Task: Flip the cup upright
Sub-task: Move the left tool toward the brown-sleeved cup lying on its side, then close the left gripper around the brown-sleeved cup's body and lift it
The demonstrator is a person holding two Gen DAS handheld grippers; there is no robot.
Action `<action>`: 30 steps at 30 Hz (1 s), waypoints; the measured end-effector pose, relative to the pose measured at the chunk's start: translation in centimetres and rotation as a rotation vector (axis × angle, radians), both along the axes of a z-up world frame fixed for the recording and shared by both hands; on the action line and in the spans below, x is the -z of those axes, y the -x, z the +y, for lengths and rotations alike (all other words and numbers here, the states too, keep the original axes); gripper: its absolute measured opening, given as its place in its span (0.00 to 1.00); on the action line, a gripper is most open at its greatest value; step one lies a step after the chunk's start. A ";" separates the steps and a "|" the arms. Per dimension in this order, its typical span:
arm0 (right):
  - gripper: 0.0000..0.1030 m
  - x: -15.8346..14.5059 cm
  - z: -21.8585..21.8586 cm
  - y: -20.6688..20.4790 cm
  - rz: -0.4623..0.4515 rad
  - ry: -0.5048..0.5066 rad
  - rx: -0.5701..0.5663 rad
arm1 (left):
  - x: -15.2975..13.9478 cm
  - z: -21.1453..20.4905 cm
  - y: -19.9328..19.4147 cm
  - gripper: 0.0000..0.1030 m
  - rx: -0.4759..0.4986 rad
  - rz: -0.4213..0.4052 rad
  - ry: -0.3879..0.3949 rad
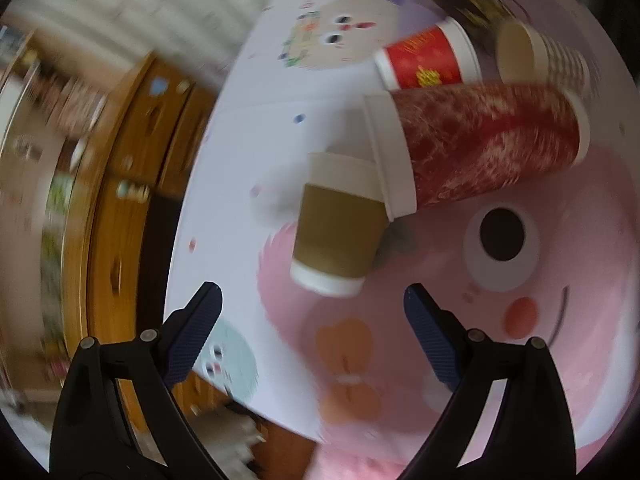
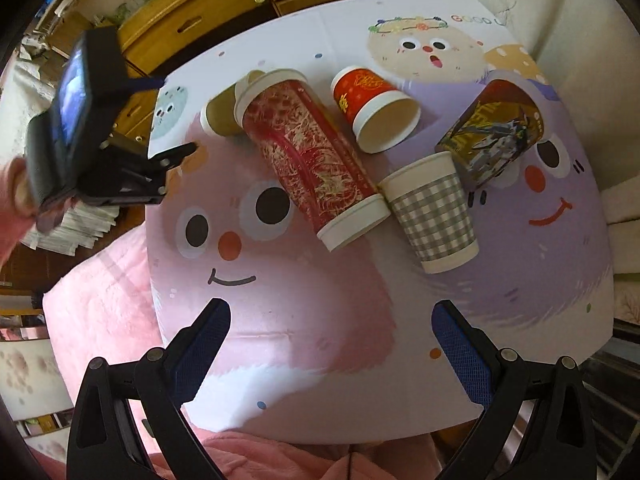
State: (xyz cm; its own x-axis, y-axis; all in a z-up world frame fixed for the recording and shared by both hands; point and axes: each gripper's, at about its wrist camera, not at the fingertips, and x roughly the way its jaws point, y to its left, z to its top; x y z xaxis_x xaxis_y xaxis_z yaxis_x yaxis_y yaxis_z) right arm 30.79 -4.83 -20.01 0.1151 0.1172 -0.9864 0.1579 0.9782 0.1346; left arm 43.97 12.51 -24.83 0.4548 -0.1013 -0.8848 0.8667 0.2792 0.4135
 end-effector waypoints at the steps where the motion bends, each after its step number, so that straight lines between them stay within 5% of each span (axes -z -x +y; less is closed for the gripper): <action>1: 0.99 0.2 -0.1 0.0 0.005 0.004 0.001 | 0.8 -0.3 -0.2 0.89 0.042 -0.003 -0.008; 6: 0.99 1.0 -0.5 0.2 0.050 0.034 0.018 | 3.5 -1.6 -1.7 0.89 0.151 0.042 -0.010; 13: 0.99 1.3 -1.9 0.7 0.080 0.062 0.062 | 5.9 -3.4 -3.9 0.88 0.158 0.114 -0.056; 17: 0.99 1.2 -2.4 0.9 0.089 0.061 0.079 | 6.4 -3.4 -3.9 0.52 0.179 0.158 -0.045; 20: 0.99 1.0 -2.5 1.1 0.087 0.048 0.086 | 6.5 -3.2 -3.7 0.52 0.176 0.129 -0.061; 30: 0.99 -0.8 -1.8 1.5 0.040 0.010 0.079 | 4.5 -1.2 -3.7 0.51 -0.088 0.133 0.014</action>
State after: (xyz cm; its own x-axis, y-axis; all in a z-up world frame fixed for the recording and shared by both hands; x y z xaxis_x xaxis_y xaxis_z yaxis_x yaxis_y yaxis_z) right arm 29.29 -6.59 -19.24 0.0840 0.0990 -0.9915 0.2400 0.9637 0.1165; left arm 47.72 11.31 -29.29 0.3418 -0.0788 -0.9365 0.8853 0.3612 0.2927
